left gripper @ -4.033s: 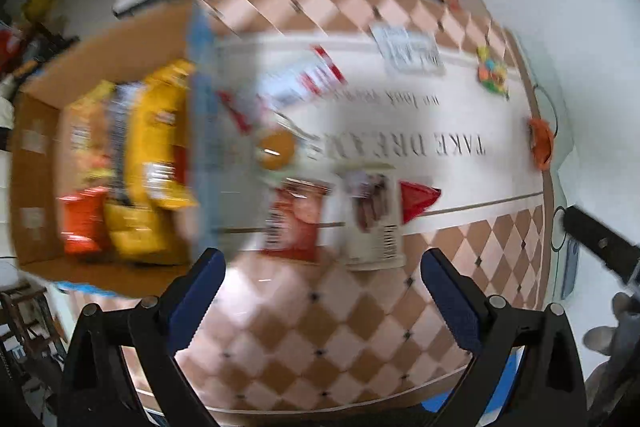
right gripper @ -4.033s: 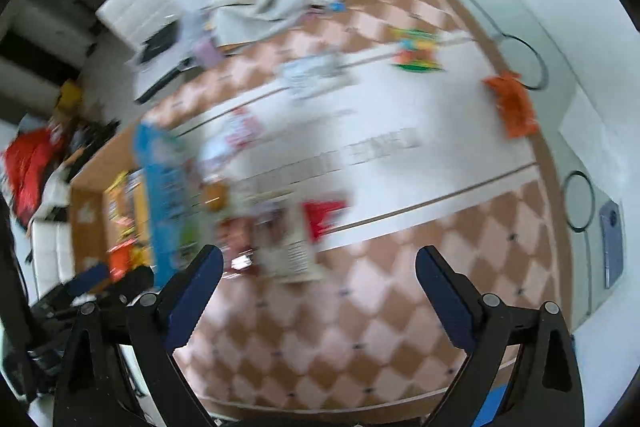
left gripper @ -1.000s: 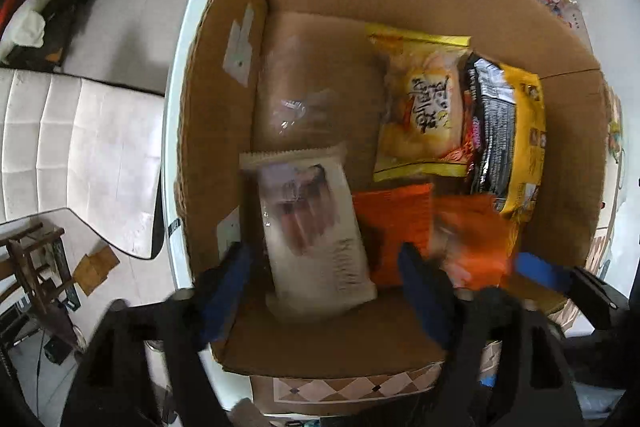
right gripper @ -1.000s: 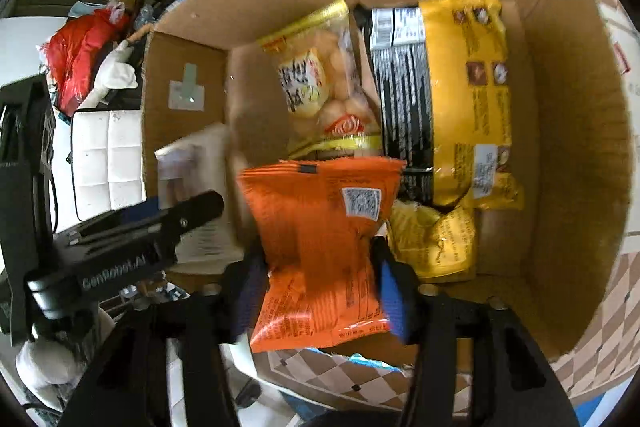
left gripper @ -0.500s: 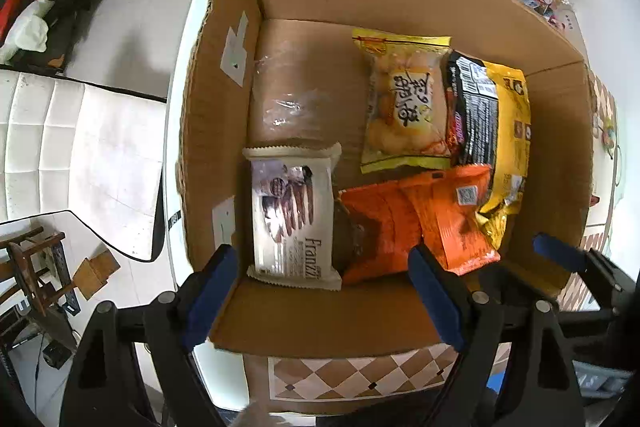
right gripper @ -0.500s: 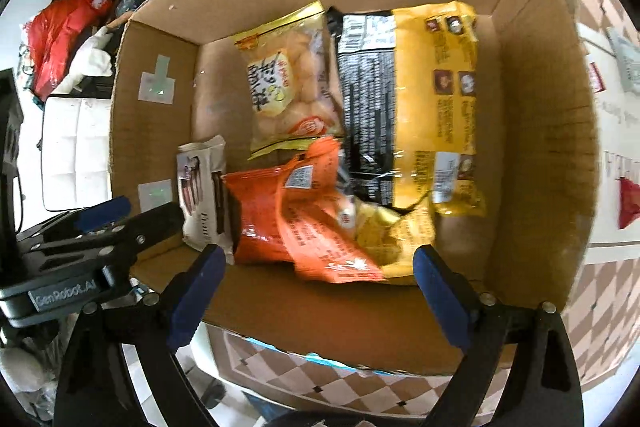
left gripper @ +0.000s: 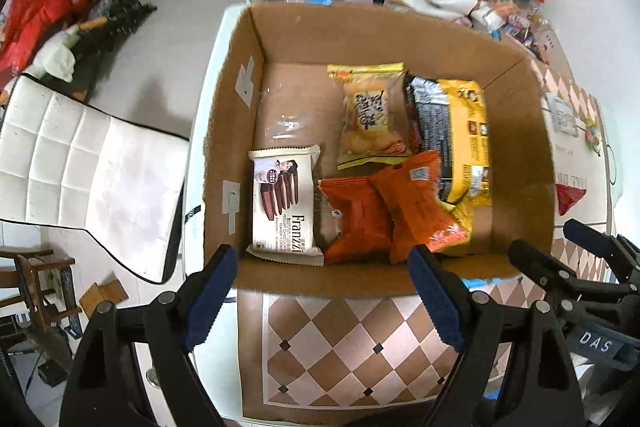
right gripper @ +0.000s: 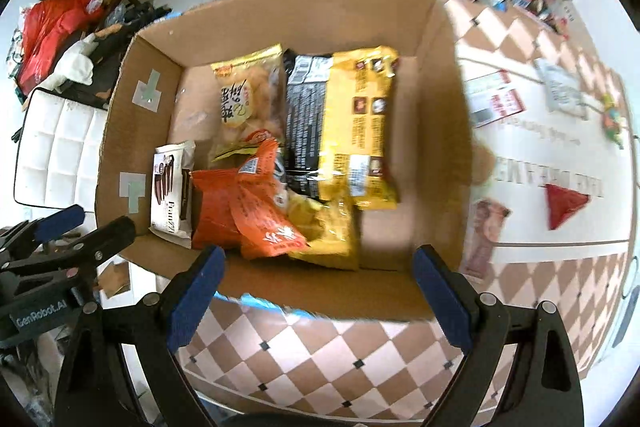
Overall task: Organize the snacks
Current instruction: 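Withdraw both tools from the box back over the table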
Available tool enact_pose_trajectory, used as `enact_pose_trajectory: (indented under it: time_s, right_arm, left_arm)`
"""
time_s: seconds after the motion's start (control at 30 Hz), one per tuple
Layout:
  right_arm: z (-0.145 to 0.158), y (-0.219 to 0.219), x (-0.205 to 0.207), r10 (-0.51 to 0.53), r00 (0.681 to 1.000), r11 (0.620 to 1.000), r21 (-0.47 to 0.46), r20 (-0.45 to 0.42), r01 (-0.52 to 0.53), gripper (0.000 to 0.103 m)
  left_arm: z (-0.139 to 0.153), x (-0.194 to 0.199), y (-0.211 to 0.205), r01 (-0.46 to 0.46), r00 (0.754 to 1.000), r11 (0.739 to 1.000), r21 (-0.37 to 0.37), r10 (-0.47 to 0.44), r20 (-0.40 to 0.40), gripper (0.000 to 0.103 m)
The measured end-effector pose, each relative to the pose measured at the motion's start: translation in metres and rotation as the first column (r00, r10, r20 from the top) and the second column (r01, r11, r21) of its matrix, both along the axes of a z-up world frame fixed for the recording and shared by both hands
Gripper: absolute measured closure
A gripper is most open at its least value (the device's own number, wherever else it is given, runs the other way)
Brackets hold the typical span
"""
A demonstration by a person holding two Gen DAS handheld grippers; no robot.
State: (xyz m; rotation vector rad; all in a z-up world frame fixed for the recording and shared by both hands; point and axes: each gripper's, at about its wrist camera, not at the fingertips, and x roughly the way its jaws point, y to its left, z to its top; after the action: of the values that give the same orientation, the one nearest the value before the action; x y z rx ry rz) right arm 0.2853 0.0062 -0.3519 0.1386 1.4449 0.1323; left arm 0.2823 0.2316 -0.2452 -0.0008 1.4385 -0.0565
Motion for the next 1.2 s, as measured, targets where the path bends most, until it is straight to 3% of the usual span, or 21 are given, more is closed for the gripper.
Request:
enact_pose_trajectory:
  time_s: [0.37,0.87,1.2]
  right_arm:
    - [0.073,-0.008,-0.054,-0.024,0.985,0.999,-0.020,0.169,0.028,0.006]
    - [0.154,-0.004,-0.112,-0.019,0.950,1.000,-0.007,0.313,0.023,0.004]
    - [0.152,-0.029,-0.113,-0.064,0.965,0.993,0.116,0.253,0.035,0.004]
  left_arm:
    - [0.060,-0.045,0.001,-0.010,0.986,1.000,0.009,0.009,0.166,0.016]
    - [0.116,-0.092,0.001,-0.002,0.965,0.999,-0.032,0.010,0.262,0.016]
    - [0.117,-0.079,-0.029,-0.001,0.969,0.998,-0.058,0.015,0.245,0.016]
